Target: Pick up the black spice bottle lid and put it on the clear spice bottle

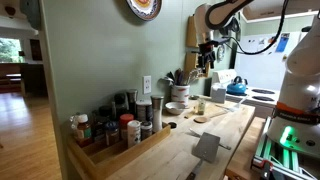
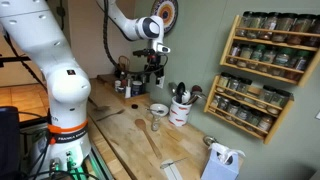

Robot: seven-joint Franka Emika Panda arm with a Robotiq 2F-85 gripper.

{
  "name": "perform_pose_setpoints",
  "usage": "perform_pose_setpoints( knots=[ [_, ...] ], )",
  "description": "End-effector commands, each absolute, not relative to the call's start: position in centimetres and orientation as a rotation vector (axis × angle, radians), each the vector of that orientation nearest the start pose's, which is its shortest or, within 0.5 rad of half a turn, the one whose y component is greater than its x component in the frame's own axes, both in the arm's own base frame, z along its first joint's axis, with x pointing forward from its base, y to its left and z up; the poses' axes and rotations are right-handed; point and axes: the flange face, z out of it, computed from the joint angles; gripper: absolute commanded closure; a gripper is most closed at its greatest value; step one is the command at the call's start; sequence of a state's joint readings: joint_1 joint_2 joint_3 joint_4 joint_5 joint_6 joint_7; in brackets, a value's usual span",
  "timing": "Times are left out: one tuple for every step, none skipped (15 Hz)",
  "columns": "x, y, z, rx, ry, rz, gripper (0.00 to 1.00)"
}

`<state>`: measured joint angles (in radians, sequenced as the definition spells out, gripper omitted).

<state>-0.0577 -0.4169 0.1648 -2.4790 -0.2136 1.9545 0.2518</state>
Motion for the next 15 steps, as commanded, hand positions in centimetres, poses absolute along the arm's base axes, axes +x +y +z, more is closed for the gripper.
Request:
perform_pose_setpoints(
  knots=[
    [40.1, 3.0, 43.1, -3.413, 0.121, 0.12, 0.0],
    [40.1, 3.0, 43.1, -3.413, 0.121, 0.12, 0.0],
    [40.1, 3.0, 43.2, -3.413, 0.121, 0.12, 0.0],
    [40.1, 3.0, 43.2, -3.413, 0.121, 0.12, 0.0],
    [40.1, 3.0, 43.2, -3.413, 0.121, 0.12, 0.0],
    [40.1, 3.0, 43.2, -3.413, 0.121, 0.12, 0.0],
    [40.1, 3.0, 43.2, -3.413, 0.121, 0.12, 0.0],
    [40.1, 3.0, 43.2, -3.413, 0.121, 0.12, 0.0],
    [40.1, 3.0, 43.2, -3.413, 0.121, 0.12, 0.0],
    [40.1, 3.0, 43.2, -3.413, 0.121, 0.12, 0.0],
    [40.4, 4.0, 43.5, -3.392, 0.064, 0.068, 0.0],
    [40.6, 5.3, 43.8, -3.39, 0.004, 0.019, 0.0],
    [40.8, 6.7, 44.0, -3.371, -0.066, -0.028, 0.0],
    [40.9, 8.3, 44.2, -3.35, -0.142, -0.068, 0.0],
    [40.9, 10.1, 44.2, -3.324, -0.232, -0.113, 0.0]
  ],
)
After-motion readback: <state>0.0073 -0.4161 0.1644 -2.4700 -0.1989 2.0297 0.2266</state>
